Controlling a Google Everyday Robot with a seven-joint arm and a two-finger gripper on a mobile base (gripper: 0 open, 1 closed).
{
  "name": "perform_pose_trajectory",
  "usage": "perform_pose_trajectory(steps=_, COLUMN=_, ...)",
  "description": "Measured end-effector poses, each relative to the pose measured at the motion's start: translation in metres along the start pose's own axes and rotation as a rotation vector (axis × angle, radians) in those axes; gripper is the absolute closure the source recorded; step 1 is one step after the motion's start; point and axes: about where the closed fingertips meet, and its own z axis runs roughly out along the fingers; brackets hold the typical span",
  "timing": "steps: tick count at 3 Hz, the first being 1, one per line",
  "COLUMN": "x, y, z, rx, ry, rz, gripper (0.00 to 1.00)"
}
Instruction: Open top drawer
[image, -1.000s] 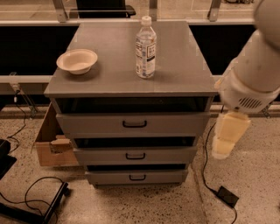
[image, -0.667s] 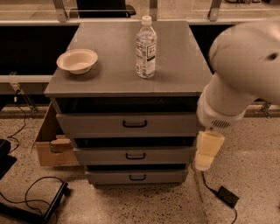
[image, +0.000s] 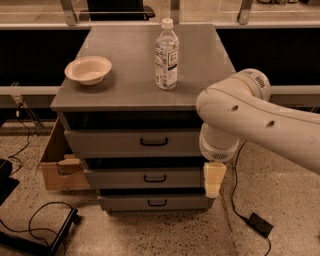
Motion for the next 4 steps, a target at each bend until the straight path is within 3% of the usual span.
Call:
perform_pose_trajectory(steps=2, x=-0.003, y=-0.043, z=0.053, rx=0.009, ry=0.008, rz=-0.03, gripper=0.0)
perform_pose_trajectory(steps=4, x=0.005, y=-0.087, z=0.066, rx=0.046, ry=0.021, rz=-0.028, gripper=0.0)
